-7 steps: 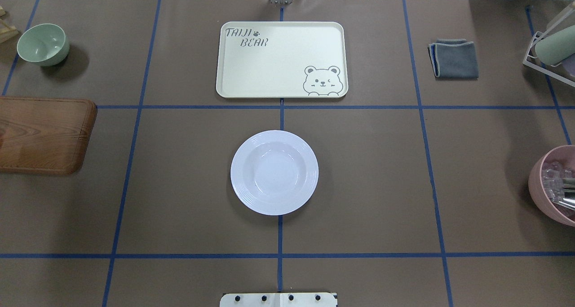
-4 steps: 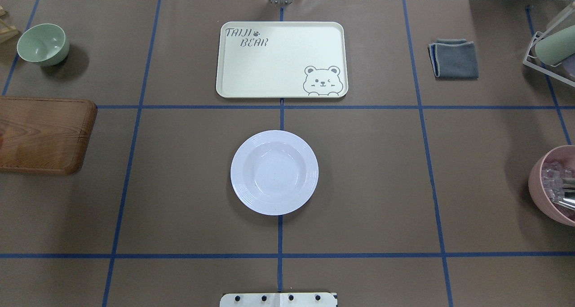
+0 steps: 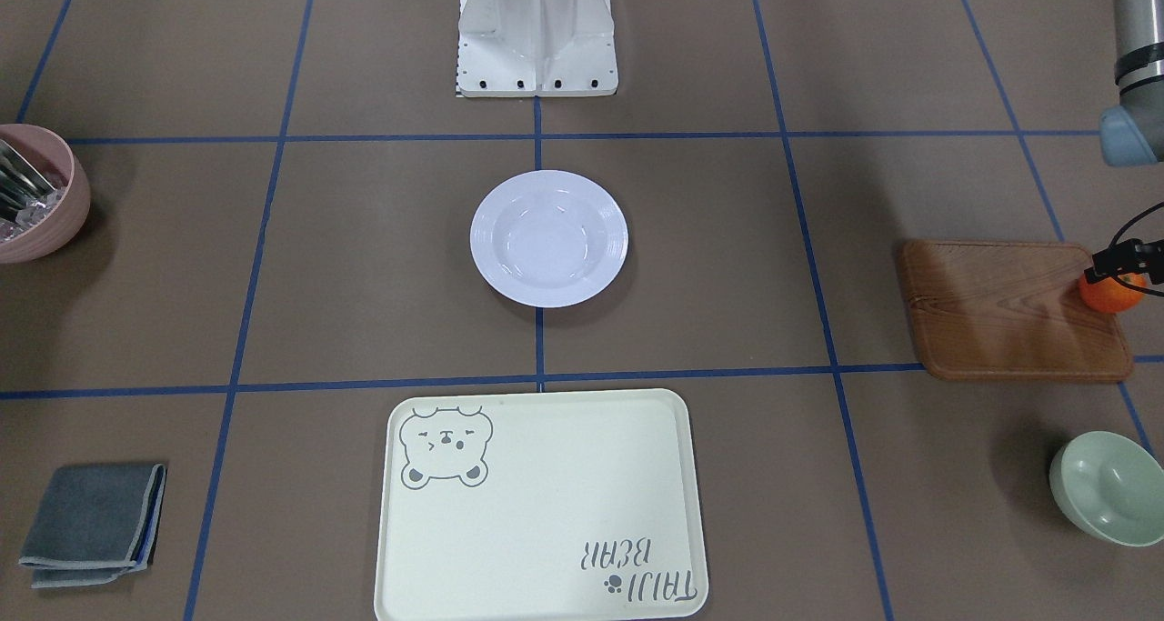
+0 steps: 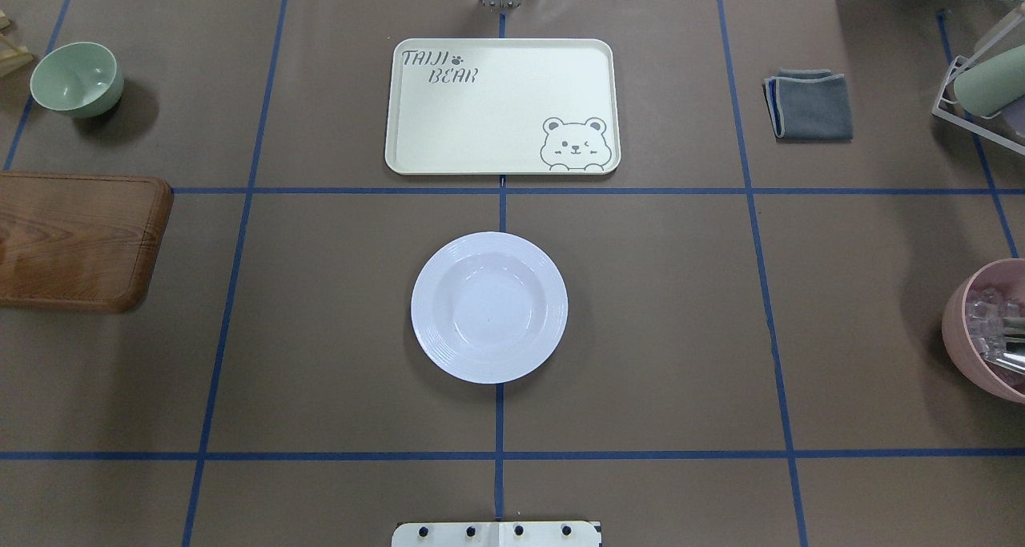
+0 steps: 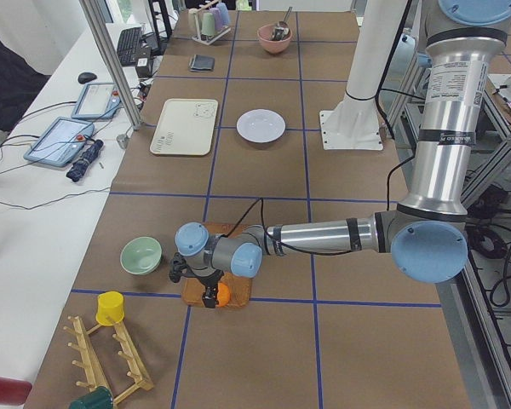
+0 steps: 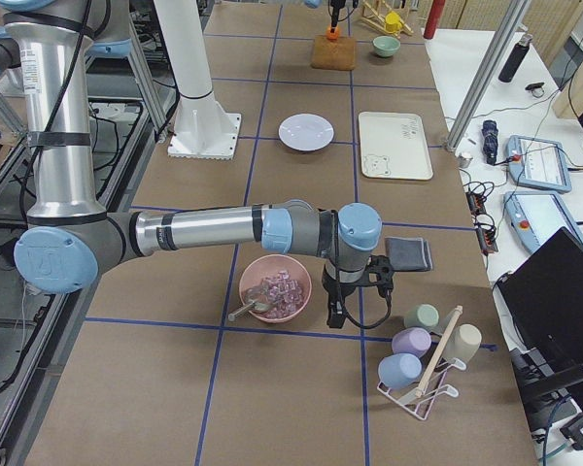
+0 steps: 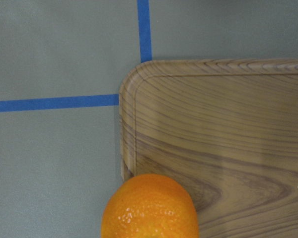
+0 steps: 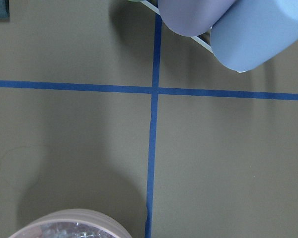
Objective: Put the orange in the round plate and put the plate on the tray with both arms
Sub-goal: 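Grasp the orange on the wooden tray with the left gripper, then carry the orange over the white plate with the left gripper, then open the left gripper to drop the orange onto the plate, then withdraw the left arm while the right arm reaches toward the plate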
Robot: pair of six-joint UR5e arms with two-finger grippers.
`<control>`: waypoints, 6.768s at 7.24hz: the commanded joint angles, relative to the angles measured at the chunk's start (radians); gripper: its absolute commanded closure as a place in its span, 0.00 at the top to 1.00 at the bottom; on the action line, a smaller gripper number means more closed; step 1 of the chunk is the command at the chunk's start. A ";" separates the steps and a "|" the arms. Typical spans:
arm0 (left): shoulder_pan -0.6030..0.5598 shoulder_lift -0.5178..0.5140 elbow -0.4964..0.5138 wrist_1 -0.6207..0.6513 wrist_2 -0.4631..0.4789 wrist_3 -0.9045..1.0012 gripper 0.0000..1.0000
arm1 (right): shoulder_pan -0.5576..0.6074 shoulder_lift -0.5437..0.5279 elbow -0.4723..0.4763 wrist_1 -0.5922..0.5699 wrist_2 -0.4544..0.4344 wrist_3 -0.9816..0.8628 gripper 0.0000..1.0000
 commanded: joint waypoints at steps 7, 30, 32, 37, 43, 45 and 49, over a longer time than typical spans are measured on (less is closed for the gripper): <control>0.027 -0.033 0.066 0.003 0.017 -0.002 0.69 | 0.000 -0.001 0.000 0.000 0.020 -0.001 1.00; 0.753 -0.668 -0.177 0.062 0.106 -1.249 0.98 | 0.003 -0.012 0.031 0.002 0.132 0.006 1.00; 0.699 -0.679 -0.209 0.061 0.108 -1.276 0.99 | 0.003 0.000 0.034 0.003 0.132 0.004 1.00; 0.370 -0.426 -0.344 0.109 0.106 -0.899 0.99 | -0.145 0.123 0.113 0.079 0.228 0.392 1.00; 0.054 -0.408 -0.201 0.311 0.098 -0.368 0.99 | -0.547 0.255 -0.018 0.889 0.145 1.381 1.00; -0.005 -0.376 -0.203 0.258 0.092 -0.370 0.99 | -0.715 0.324 -0.023 0.974 -0.069 1.580 1.00; -0.043 -0.337 -0.204 0.253 0.104 -0.368 0.99 | -0.940 0.376 -0.138 1.219 -0.337 1.743 1.00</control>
